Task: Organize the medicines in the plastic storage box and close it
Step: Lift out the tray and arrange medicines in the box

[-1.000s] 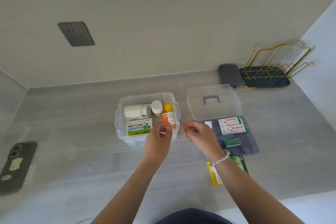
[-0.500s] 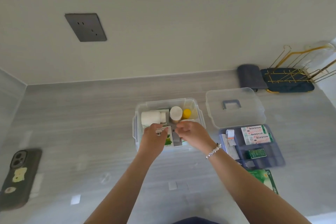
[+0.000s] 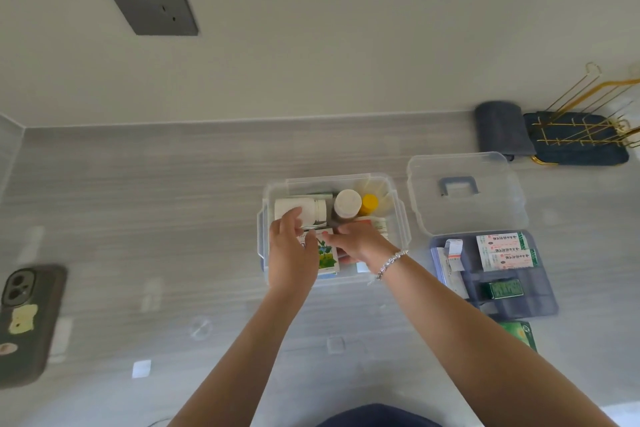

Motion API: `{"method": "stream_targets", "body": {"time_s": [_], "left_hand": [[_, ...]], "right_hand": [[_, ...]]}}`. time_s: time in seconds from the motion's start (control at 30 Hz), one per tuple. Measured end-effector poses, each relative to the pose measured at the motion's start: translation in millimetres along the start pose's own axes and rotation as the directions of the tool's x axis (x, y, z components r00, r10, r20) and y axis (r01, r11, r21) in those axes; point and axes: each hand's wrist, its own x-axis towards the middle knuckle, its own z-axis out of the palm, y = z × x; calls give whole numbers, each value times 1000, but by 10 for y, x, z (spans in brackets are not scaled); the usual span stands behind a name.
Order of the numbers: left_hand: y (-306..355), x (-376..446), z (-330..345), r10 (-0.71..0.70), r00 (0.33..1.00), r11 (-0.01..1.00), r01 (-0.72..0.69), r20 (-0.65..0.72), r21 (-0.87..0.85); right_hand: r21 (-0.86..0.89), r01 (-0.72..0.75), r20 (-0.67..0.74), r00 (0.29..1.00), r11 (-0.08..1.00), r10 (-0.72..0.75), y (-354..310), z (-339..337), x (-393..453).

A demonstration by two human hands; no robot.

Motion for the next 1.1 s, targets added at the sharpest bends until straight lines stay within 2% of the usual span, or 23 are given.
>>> {"method": "stream_targets", "body": {"time_s": [0.13, 0.27, 0.43, 0.53, 0.63, 0.77, 0.93, 1.1], "left_hand": [[8, 90, -22, 191, 981, 979, -188, -31, 78], [62, 303, -78, 305, 949, 905, -315, 81, 285], [145, 520, -88, 202, 935, 797, -330, 291, 506], [189, 584, -136, 136, 918, 772, -333, 372, 542], [213, 598, -180, 143, 893, 743, -382, 427, 549], [214, 621, -222, 197, 845, 585, -508, 497, 632], [160, 553, -244, 149, 839, 608, -495, 524, 621], [99, 505, -308, 247, 861, 718, -470, 444, 514]], "right_hand": [[-46, 38, -15, 999, 998, -39, 15, 36, 9], [-37, 87, -48, 995, 996, -88, 43, 30, 5], [76, 135, -50, 990, 988, -131, 66, 9, -16], [116, 102, -6, 995, 988, -102, 72, -4, -5], [101, 99, 9, 995, 990, -101, 76, -11, -2], [157, 83, 41, 995, 984, -90, 66, -11, -22], [210, 42, 104, 992, 977, -66, 20, -10, -46], [165, 20, 80, 996, 986, -33, -19, 37, -15]]}}
